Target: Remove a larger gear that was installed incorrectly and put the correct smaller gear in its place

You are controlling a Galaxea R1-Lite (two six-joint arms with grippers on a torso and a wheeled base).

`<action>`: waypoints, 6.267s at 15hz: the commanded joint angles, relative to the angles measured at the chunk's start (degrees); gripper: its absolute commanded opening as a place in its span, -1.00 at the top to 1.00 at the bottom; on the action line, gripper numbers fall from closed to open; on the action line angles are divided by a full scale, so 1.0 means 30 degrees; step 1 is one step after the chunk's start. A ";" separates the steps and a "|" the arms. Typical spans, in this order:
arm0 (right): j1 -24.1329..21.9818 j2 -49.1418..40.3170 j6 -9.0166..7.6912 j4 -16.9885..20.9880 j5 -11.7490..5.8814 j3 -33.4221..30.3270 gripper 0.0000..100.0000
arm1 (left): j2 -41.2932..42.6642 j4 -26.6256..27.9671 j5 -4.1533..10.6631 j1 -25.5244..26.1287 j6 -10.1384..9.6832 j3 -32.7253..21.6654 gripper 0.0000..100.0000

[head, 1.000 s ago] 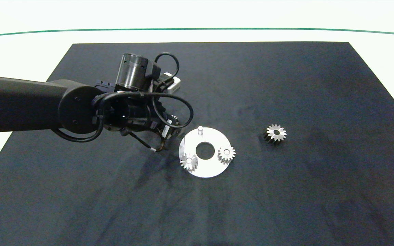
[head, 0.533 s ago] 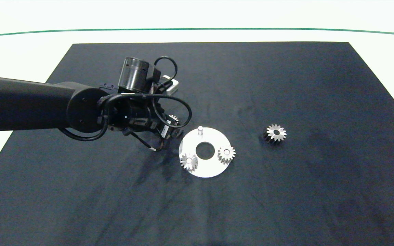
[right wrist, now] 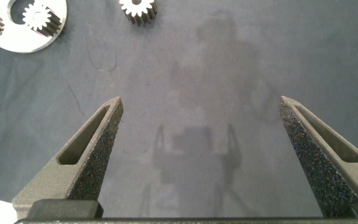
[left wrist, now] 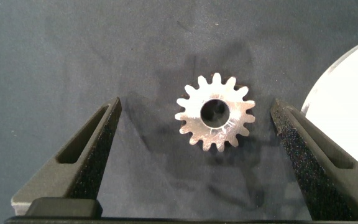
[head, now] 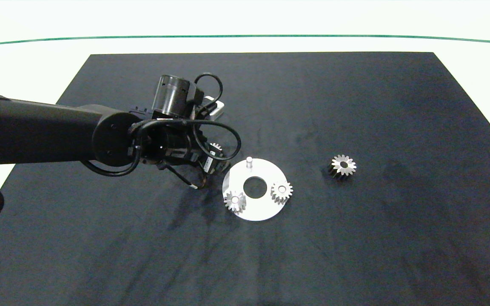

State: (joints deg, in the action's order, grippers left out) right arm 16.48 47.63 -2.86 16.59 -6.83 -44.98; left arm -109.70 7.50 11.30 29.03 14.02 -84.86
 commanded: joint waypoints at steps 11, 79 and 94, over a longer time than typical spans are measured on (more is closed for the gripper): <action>-0.0015 0.0003 -0.0012 0.0036 -0.0010 -0.0006 -1.00 | -0.0258 0.0196 0.0012 0.0022 -0.1011 -0.0483 -0.45; -0.0836 -0.0759 0.0076 0.0036 0.0723 0.0610 -1.00 | -0.0346 0.0694 0.0686 0.4182 -0.1568 -0.1391 0.80; -0.0836 -0.0759 0.0076 0.0036 0.0781 0.0785 -1.00 | -0.0727 0.0665 0.0686 0.3626 -0.1480 -0.1479 0.80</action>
State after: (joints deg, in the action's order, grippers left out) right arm 13.89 45.39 -2.56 16.59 -4.46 -42.75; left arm -111.78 9.56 13.23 40.05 9.51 -89.27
